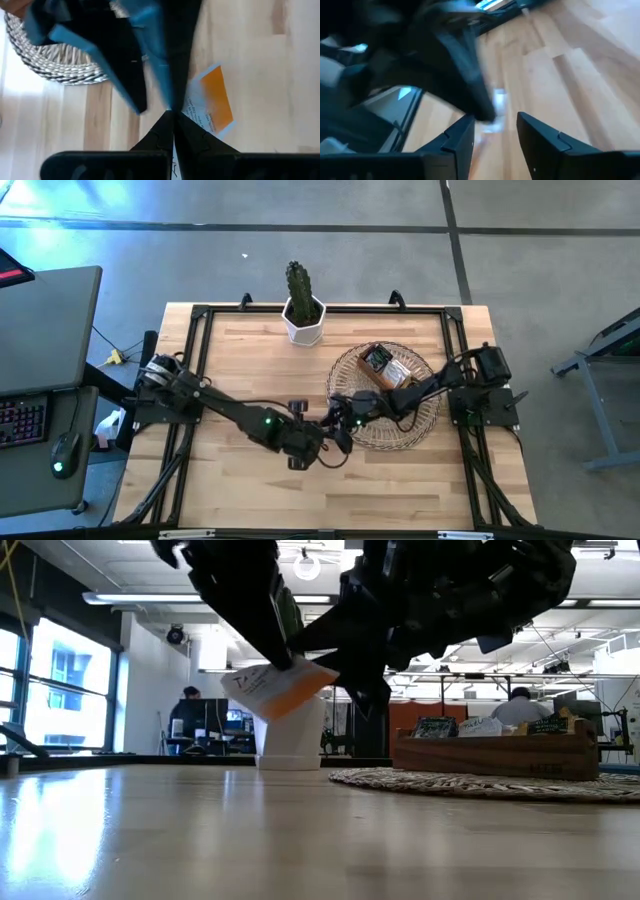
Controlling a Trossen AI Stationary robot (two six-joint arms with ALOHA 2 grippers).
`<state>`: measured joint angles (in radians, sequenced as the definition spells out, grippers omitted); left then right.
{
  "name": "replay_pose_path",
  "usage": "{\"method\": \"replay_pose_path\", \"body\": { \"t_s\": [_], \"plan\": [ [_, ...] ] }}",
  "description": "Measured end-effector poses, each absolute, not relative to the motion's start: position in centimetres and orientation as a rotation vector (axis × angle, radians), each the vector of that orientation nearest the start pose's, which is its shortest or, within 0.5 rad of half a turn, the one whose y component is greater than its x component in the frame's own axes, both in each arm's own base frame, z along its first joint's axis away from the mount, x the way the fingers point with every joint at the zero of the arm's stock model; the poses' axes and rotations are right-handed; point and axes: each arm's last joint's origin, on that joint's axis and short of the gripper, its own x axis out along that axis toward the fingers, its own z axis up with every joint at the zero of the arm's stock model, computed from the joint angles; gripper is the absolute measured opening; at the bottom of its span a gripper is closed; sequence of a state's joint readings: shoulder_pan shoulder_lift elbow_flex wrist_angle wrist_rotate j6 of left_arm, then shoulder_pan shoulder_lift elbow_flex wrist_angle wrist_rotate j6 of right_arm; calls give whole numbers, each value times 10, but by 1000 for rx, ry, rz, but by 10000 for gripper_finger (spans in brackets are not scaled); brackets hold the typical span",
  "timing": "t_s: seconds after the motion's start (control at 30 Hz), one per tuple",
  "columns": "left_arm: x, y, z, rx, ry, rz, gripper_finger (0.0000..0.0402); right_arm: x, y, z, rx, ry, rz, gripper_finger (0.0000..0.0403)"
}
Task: Pick & Place Tea
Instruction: Put the white tea bag into the middle section of the wooden organizer
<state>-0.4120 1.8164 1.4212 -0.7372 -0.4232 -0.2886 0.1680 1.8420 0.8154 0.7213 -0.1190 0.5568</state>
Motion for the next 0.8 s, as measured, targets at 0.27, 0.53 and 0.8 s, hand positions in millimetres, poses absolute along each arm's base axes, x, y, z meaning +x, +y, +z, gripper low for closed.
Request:
{"method": "replay_pose_path", "body": {
  "t_s": [0.27,0.53,0.8],
  "plan": [
    [343,-138,233,190,1062,145,2,355,65,151,527,375,214,123],
    [348,-139,231,210,1027,158,2,355,65,151,525,375,205,115],
    [350,-139,232,212,1012,161,2,355,65,150,491,379,212,66]
  ]
}}
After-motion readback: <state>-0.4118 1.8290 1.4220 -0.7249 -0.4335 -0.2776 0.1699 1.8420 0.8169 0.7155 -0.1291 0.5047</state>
